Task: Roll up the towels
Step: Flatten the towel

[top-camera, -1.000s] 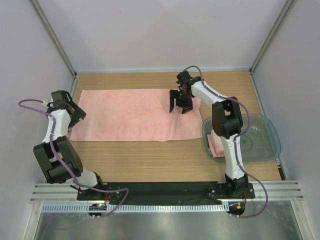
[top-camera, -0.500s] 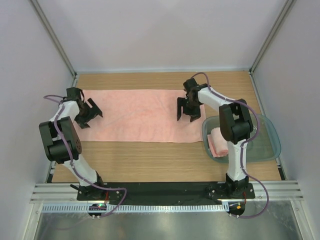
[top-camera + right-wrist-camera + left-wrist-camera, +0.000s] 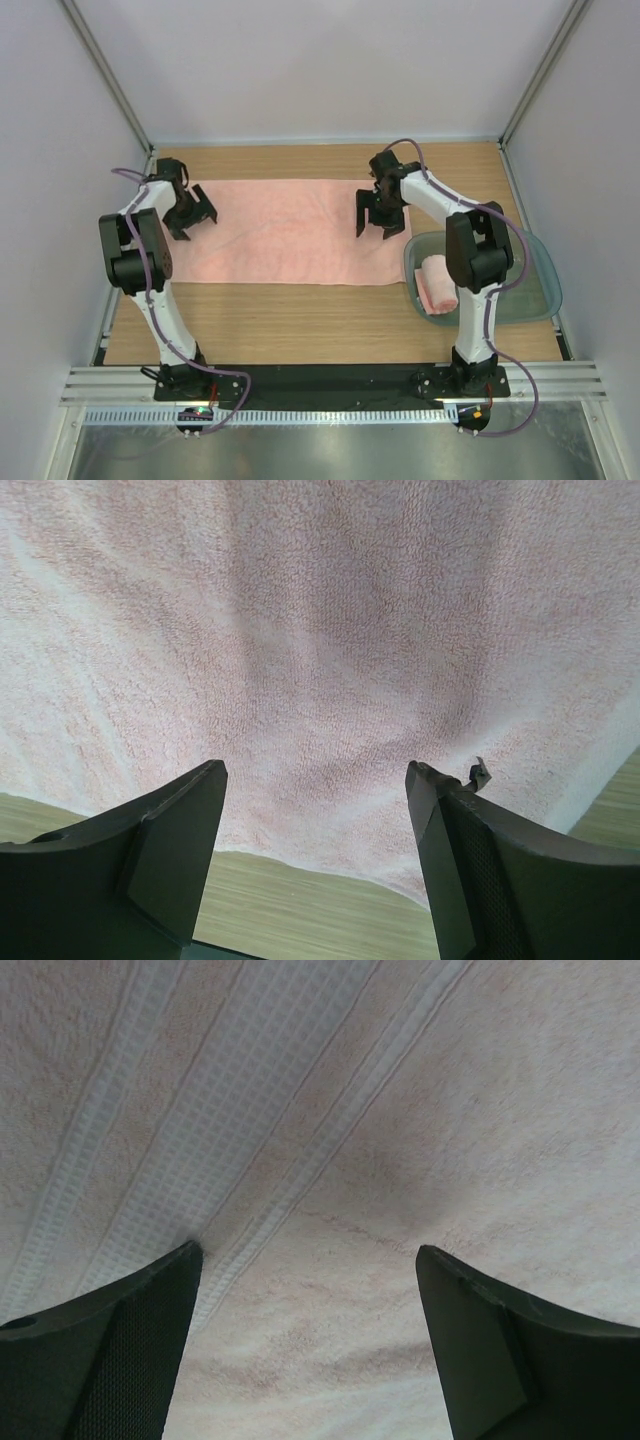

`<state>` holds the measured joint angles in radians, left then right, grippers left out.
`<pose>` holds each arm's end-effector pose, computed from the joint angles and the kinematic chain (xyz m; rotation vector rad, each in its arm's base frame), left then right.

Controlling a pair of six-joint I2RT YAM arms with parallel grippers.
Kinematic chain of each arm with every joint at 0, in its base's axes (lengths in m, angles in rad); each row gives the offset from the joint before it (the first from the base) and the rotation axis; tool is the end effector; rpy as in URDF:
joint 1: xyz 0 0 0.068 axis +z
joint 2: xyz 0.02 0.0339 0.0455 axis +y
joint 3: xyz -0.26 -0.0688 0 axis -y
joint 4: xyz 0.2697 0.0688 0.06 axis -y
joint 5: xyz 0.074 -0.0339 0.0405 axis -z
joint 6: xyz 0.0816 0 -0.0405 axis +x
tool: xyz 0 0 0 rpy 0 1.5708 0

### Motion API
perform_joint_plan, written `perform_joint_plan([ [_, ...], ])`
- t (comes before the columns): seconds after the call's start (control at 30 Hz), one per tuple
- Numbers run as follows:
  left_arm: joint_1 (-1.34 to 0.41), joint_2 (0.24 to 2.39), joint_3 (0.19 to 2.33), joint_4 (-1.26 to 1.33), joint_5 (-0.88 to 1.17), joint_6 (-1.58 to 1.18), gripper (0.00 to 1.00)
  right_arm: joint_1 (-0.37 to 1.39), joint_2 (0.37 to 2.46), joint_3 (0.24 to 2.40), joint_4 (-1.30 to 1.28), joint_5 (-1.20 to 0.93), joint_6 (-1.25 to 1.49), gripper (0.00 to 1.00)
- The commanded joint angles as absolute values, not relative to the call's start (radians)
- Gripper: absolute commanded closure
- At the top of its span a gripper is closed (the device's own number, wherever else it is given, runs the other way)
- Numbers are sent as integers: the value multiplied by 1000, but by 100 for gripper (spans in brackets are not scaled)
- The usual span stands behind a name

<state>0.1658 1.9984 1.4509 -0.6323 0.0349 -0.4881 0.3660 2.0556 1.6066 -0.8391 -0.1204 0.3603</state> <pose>0.4429 0.0712 0.1171 -0.8767 2.6150 -0.1351 0.4199 0.1714 0.1317 -0.0332 2.9038 0.3104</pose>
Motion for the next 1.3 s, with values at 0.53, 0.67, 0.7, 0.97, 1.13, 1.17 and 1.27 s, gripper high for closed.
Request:
perform_joint_plan([
  [0.53,380,2080,1548,-712,-64,-451,12,364,1983,1634,-854,-135,324,20],
  [0.67,385,2037,1539,-703,-12,-460,12,362,1967,1635,-847,-138,321,20],
  [0.7,385,2022,1534,-700,21,-463,12,364,1962,1635,-842,-141,327,20],
  [0.97,371,1780,1451,-771,-125,-560,12,364,1899,1605,-818,-166,348,20],
  [1.13,400,1562,1310,-862,-279,-646,11,405,1849,1559,-782,-184,379,20],
  [1.17,409,1528,1252,-864,-320,-656,11,422,1841,1545,-781,-186,385,20],
  [1.27,512,1433,1158,-816,-287,-625,7,498,1832,1517,-781,-183,388,20],
])
